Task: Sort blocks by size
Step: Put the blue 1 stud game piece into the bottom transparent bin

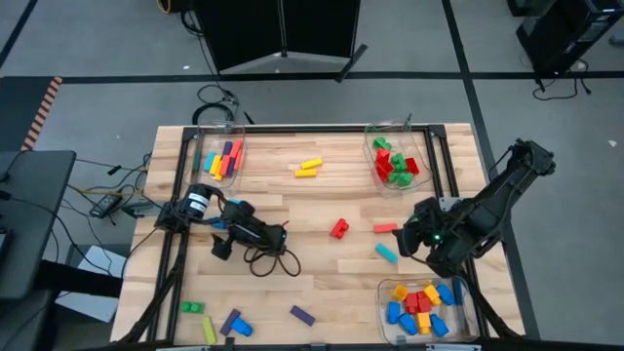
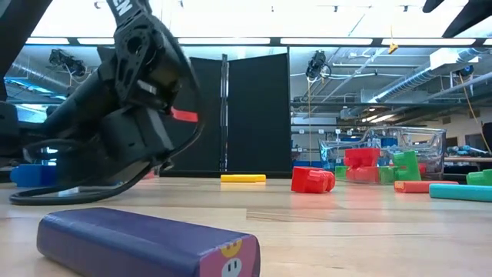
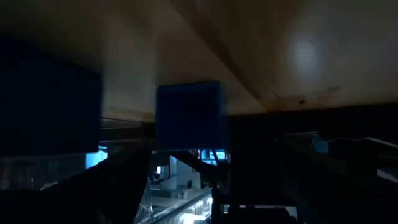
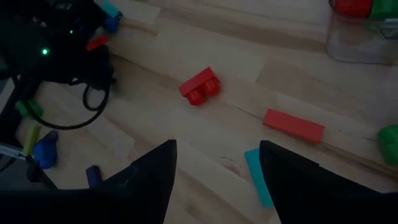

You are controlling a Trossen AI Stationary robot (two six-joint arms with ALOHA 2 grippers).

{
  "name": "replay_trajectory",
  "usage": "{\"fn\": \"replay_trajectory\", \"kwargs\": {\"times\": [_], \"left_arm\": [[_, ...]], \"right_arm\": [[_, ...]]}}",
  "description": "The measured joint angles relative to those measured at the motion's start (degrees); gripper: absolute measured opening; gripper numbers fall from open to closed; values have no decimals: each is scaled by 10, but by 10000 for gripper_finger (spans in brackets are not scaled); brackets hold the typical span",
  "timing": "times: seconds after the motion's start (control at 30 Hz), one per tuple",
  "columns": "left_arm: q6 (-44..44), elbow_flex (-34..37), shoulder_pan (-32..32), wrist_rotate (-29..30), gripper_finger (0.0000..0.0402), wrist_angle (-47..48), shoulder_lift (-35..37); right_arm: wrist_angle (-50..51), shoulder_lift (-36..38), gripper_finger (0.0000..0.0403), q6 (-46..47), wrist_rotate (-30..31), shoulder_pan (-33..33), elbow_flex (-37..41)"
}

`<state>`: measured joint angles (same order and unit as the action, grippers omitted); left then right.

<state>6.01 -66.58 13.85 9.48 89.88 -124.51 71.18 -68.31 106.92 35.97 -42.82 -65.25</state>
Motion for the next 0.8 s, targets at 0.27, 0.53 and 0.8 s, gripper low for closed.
{"fn": "replay_trajectory", "kwargs": {"times": [0.27, 0.53, 0.8], "left_arm": [[11, 40, 0, -17, 349, -20, 2], [41, 41, 0, -14, 266, -49, 3], [41, 40, 0, -29, 162, -53, 3]], "right_arm": [[0, 0, 239, -18, 0, 35, 0], [0, 0, 241, -36, 0, 54, 0], [0, 0, 239, -44, 0, 54, 0]]}}
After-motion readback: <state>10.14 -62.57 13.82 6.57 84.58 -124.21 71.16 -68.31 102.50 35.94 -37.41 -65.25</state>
